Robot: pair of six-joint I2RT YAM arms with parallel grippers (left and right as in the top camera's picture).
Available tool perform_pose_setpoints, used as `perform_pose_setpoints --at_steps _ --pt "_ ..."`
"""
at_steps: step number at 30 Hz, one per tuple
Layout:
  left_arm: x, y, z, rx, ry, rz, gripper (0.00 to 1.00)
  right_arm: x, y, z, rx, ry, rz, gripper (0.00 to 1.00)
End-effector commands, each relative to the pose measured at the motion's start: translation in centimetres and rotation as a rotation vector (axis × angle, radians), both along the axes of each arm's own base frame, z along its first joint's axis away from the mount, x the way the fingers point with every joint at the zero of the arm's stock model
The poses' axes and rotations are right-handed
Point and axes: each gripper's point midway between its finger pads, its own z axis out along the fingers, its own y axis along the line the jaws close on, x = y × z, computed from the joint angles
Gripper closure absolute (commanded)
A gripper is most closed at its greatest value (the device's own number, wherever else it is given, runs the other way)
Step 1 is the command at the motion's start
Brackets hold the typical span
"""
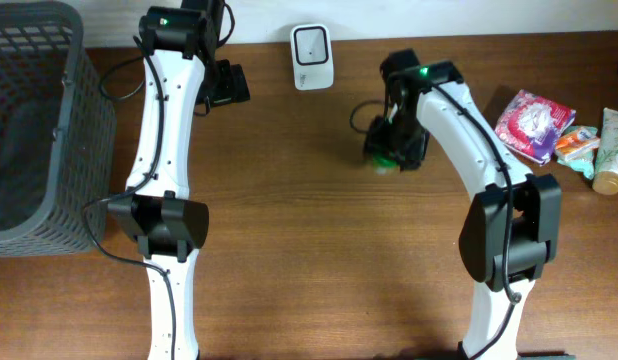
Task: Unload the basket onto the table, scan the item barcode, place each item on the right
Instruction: 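Lift the jar and hold it at the scanner with the right gripper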
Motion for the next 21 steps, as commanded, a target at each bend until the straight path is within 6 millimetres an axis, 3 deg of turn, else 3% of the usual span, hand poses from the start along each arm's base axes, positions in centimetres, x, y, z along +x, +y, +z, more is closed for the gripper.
perform_pose_setpoints --at_steps 1,5,11,15,21 --pt "0.1 0.1 -0.2 0.011 0.005 -0.013 0.01 2.9 3.0 6.3 0.223 -0.147 0.027 0.38" --pt "0.1 0.1 -0.2 0.011 0.005 -0.013 0.01 4.2 5.8 11.8 0.608 -0.200 0.062 0.38" --pt "0.1 0.1 -0.2 0.011 0.005 -0.013 0.01 3.4 5.5 16.2 0.933 -0.155 0.069 0.38" --pt "0.1 0.1 -0.2 0.011 0.005 -0.013 0.01 2.0 6.8 19.1 1.124 -0.113 0.121 0.39" --pt "0.1 0.1 -0.2 0.011 0.005 -0.013 0.01 0.4 7.3 22.1 1.310 -0.040 0.151 0.41"
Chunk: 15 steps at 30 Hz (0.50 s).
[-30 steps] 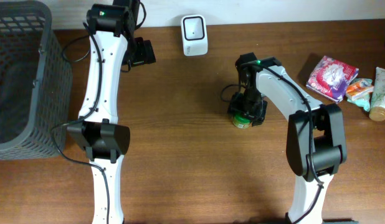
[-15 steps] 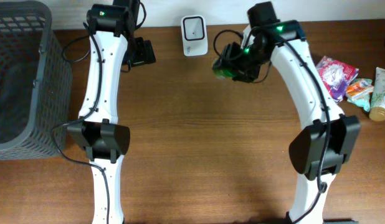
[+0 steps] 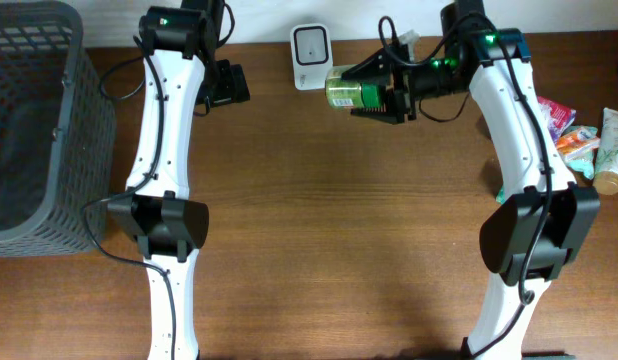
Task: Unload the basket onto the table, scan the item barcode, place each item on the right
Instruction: 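Lift the jar and hold it at the scanner with the right gripper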
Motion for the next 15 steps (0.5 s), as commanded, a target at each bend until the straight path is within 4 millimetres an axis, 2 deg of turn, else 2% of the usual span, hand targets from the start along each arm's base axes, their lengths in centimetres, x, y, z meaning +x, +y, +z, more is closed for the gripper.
perform_pose_setpoints --at_steps 1,3,6,11,15 --pt "0.0 0.1 -0.2 0.011 0.006 -0.013 0.01 -1.4 0.6 4.0 0.158 -0.036 0.061 0.41" --pt "0.1 0.1 -0.2 0.011 0.006 -0.013 0.01 -1.6 0.6 4.7 0.196 -0.030 0.075 0.40" --pt "0.1 0.1 -0.2 0.011 0.006 -0.013 0.01 -1.9 1.0 4.7 0.195 -0.021 0.084 0.39" --pt "0.1 0.1 -0.2 0.011 0.006 -0.013 0.01 -2.9 3.0 4.7 0.195 -0.017 0.134 0.38" --pt "0.1 0.1 -0.2 0.011 0.006 -0.013 0.01 -3.1 3.5 4.7 0.192 0.025 0.140 0.38"
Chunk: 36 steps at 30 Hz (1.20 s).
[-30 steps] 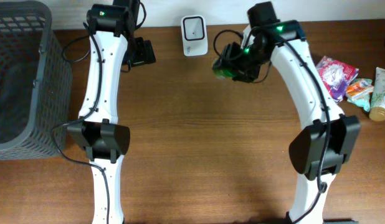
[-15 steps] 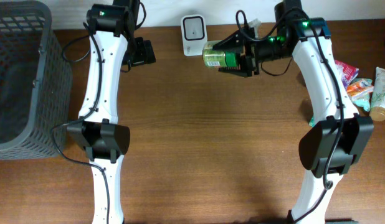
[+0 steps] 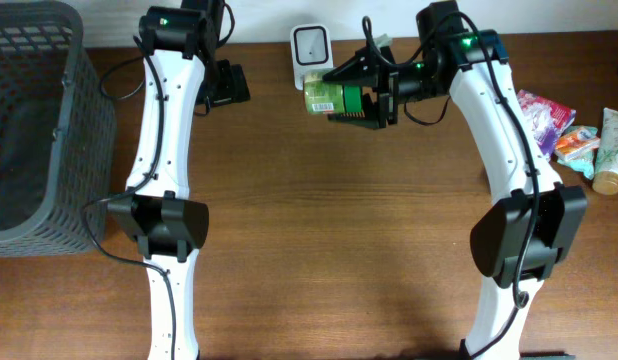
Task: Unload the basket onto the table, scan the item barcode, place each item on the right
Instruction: 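Lift the jar and hold it at the scanner with the right gripper, then carry the jar to the right table edge and release it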
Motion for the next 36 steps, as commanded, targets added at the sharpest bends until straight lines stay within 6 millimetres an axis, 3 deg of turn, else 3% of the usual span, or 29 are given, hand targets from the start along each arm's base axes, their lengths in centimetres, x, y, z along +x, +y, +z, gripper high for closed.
perform_pose_setpoints --at_steps 1,5,10,12,16,21,23,25,29,36 --pt "0.1 0.1 -0.2 0.011 0.006 -0.013 0.01 -0.5 0.2 2.5 0.060 0.019 0.023 0.38" --pt "0.1 0.1 -0.2 0.011 0.006 -0.013 0.01 0.4 0.3 3.0 0.048 0.117 0.015 0.38" --pt "0.0 0.1 -0.2 0.011 0.006 -0.013 0.01 1.1 0.4 3.3 0.045 0.096 0.010 0.38" --pt "0.1 0.1 -0.2 0.011 0.006 -0.013 0.01 1.6 0.5 2.5 0.003 0.088 -0.024 0.38" --pt "0.1 0.2 -0.2 0.011 0.006 -0.013 0.01 5.3 -0.3 -2.2 -0.270 -0.209 -0.188 0.48" --pt "0.1 0.1 -0.2 0.011 0.006 -0.013 0.01 9.2 -2.6 -7.8 -0.744 -0.497 -0.319 0.49" --pt "0.1 0.1 -0.2 0.011 0.006 -0.013 0.01 10.5 -2.8 -8.6 -0.899 -0.618 -0.351 0.49" --pt "0.1 0.2 -0.2 0.011 0.006 -0.013 0.01 12.5 -2.8 -8.0 -1.044 -0.753 -0.434 0.48" --pt "0.1 0.1 -0.2 0.011 0.006 -0.013 0.01 16.1 -1.9 -7.1 -1.111 -0.896 -0.577 0.48" --pt "0.1 0.1 -0.2 0.011 0.006 -0.013 0.01 22.9 0.3 -10.5 -1.030 -1.064 -0.702 0.51"
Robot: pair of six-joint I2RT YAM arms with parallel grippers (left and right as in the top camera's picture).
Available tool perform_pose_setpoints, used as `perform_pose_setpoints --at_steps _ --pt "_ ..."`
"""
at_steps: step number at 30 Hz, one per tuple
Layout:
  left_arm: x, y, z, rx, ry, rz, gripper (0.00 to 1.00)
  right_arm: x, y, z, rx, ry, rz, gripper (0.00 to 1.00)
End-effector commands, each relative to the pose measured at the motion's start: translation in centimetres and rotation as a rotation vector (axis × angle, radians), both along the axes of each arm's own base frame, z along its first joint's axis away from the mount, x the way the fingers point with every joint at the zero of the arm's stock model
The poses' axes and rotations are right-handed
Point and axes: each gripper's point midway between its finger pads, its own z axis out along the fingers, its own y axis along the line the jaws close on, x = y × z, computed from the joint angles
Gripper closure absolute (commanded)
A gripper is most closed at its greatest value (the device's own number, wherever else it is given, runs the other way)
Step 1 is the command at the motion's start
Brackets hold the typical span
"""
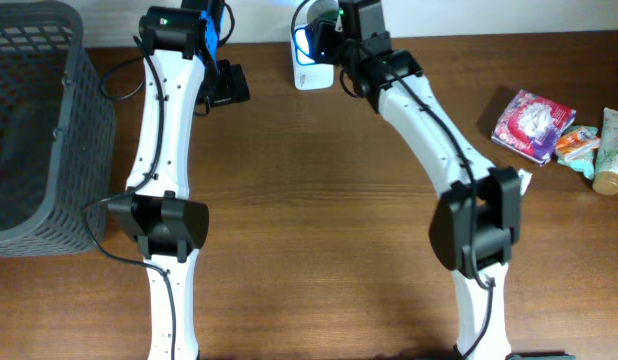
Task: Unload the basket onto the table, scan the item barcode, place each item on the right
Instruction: 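Carry the jar to the right table edge and release it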
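Observation:
The white scanner (pixel 311 60) stands at the back edge of the table, and its face glows blue. My right gripper (pixel 336 40) is pressed up against the scanner's right side, with the wrist covering part of it. Only a sliver of the green can (pixel 329 14) shows by the fingers; the rest is hidden under the gripper, which seems shut on it. My left gripper (pixel 229 84) hangs to the left of the scanner, with nothing seen in it. Its jaws are too dark to read.
A grey mesh basket (pixel 29 130) fills the left side of the table. At the far right lie a pink packet (pixel 534 125), an orange and teal packet (pixel 577 144) and a pale tube (pixel 611 150). The brown table (pixel 319 250) runs to the front.
The right gripper held the can on its side just right of the scanner. It has moved left and back onto the scanner, which is now lit blue. The left arm is unchanged.
First the right gripper was down over the green can on the table, right of the scanner. Then it held the can lifted and on its side near the scanner, then closer still. Now the can is against the scanner, which glows blue.

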Motion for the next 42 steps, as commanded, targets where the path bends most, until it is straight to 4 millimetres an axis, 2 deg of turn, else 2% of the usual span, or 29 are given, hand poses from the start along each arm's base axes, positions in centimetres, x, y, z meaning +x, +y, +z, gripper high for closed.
perform_pose_setpoints --at_steps 1,3,7,12,14,15,17,19,20,22,23,24,26,27,29,31,35,39,42 --pt "0.1 0.1 -0.2 0.011 0.005 -0.013 0.01 2.6 0.5 -1.3 -0.024 -0.093 0.001 0.53" --pt "0.1 0.1 -0.2 0.011 0.006 -0.013 0.01 3.8 0.9 -2.1 -0.011 -0.139 -0.002 0.53" --pt "0.1 0.1 -0.2 0.011 0.005 -0.013 0.01 5.5 2.3 -2.3 -0.054 -0.294 0.046 0.53" --pt "0.1 0.1 -0.2 0.011 0.005 -0.013 0.01 5.4 3.1 -4.6 -0.063 -0.266 0.059 0.52" --pt "0.1 0.1 -0.2 0.011 0.005 -0.013 0.01 5.4 2.9 -4.9 -0.068 -0.252 0.058 0.52" --pt "0.1 0.1 -0.2 0.011 0.005 -0.013 0.01 5.5 2.7 -4.3 -0.066 -0.260 0.054 0.49" --pt "0.1 0.2 -0.2 0.011 0.005 -0.013 0.01 5.6 1.2 -1.4 -0.057 -0.291 0.030 0.49" --pt "0.1 0.1 -0.2 0.011 0.005 -0.013 0.01 5.3 -1.8 2.7 -0.056 -0.308 -0.009 0.52" --pt "0.1 0.1 -0.2 0.011 0.005 -0.013 0.01 4.9 -3.9 4.7 -0.063 -0.300 -0.035 0.53" --pt "0.1 0.1 -0.2 0.011 0.005 -0.013 0.01 3.6 -7.4 7.2 -0.080 -0.261 -0.077 0.54" --pt "0.1 0.1 -0.2 0.011 0.005 -0.013 0.01 2.7 -9.6 8.1 -0.092 -0.220 -0.106 0.54" --pt "0.1 0.1 -0.2 0.011 0.006 -0.013 0.01 1.2 -12.4 8.0 -0.115 -0.141 -0.138 0.54" --pt "0.1 0.1 -0.2 0.011 0.005 -0.013 0.01 -0.9 -15.9 6.7 -0.124 -0.006 -0.193 0.50" --pt "0.1 0.1 -0.2 0.011 0.005 -0.013 0.01 -1.9 -17.3 5.5 -0.111 0.073 -0.225 0.50" --pt "0.1 0.1 -0.2 0.011 0.005 -0.013 0.01 -5.2 -20.8 0.9 -0.119 0.307 -0.275 0.51" --pt "0.1 0.1 -0.2 0.011 0.005 -0.013 0.01 -7.3 -22.9 -2.5 -0.136 0.453 -0.305 0.50" --pt "0.1 0.2 -0.2 0.011 0.005 -0.013 0.01 -10.0 -26.8 -7.5 -0.162 0.657 -0.369 0.48" --pt "0.1 0.2 -0.2 0.011 0.005 -0.013 0.01 -11.0 -28.7 -10.6 -0.126 0.757 -0.388 0.43" --pt "0.1 0.1 -0.2 0.011 0.006 -0.013 0.01 -11.4 -29.3 -11.8 -0.127 0.788 -0.399 0.39"
